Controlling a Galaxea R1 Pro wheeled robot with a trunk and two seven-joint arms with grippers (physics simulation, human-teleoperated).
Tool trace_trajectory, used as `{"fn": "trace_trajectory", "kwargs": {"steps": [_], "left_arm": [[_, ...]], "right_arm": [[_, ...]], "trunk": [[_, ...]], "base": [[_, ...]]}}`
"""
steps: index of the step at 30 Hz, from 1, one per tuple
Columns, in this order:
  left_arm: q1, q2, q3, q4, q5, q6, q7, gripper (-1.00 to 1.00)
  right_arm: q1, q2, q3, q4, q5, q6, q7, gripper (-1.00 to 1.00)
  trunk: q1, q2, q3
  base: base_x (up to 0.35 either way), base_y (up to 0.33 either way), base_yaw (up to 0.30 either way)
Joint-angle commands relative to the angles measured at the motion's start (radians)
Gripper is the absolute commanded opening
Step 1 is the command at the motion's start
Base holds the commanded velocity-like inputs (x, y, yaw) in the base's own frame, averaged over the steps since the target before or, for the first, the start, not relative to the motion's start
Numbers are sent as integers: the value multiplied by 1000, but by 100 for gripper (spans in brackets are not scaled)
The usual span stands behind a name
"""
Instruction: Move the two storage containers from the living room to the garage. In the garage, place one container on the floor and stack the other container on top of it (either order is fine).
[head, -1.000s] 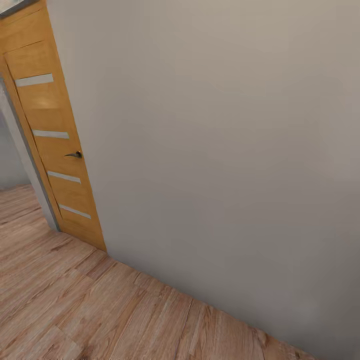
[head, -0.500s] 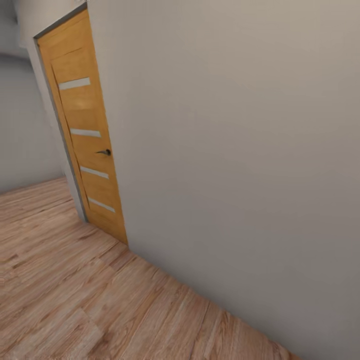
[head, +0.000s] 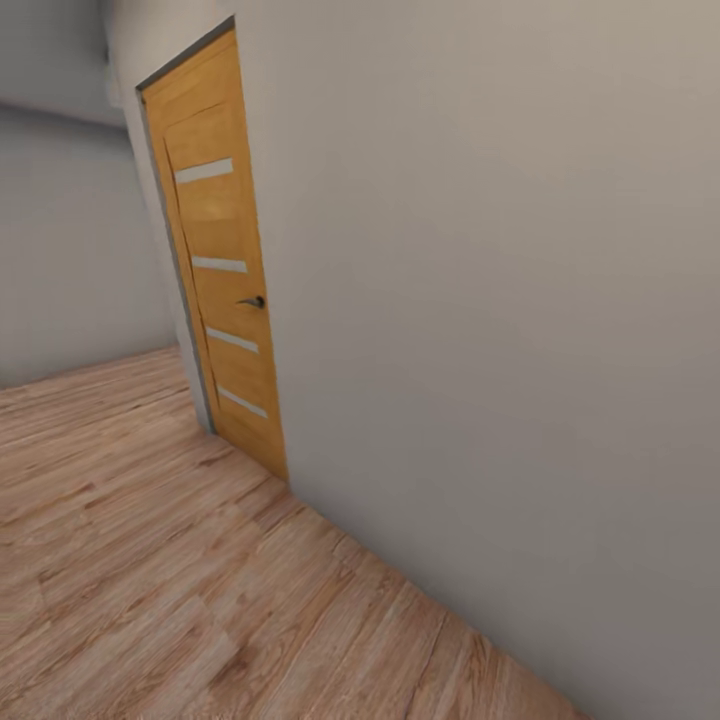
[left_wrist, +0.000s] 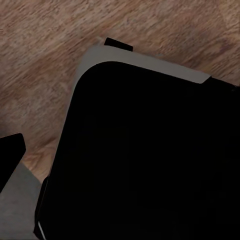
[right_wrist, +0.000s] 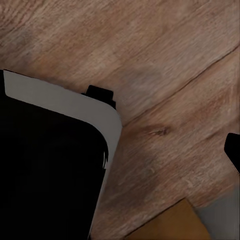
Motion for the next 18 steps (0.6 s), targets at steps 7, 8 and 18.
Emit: {"fn": "trace_trajectory", "kwargs": {"steps": [7, 8, 18], "left_arm": [[0, 0, 0, 0, 6, -2, 0, 100], [0, 0, 0, 0, 6, -2, 0, 100], [0, -2, 0, -2, 6, -2, 0, 100]], "right_arm": [[1, -2, 6, 3, -5, -7, 5, 100], [1, -2, 6, 3, -5, -8, 5, 100], [1, -3, 6, 3, -3, -17, 6, 100]], "trunk": [[0, 0, -1], [0, 0, -1], [0, 0, -1]], "base": [[0, 0, 244], [0, 0, 260], [0, 0, 262]]}}
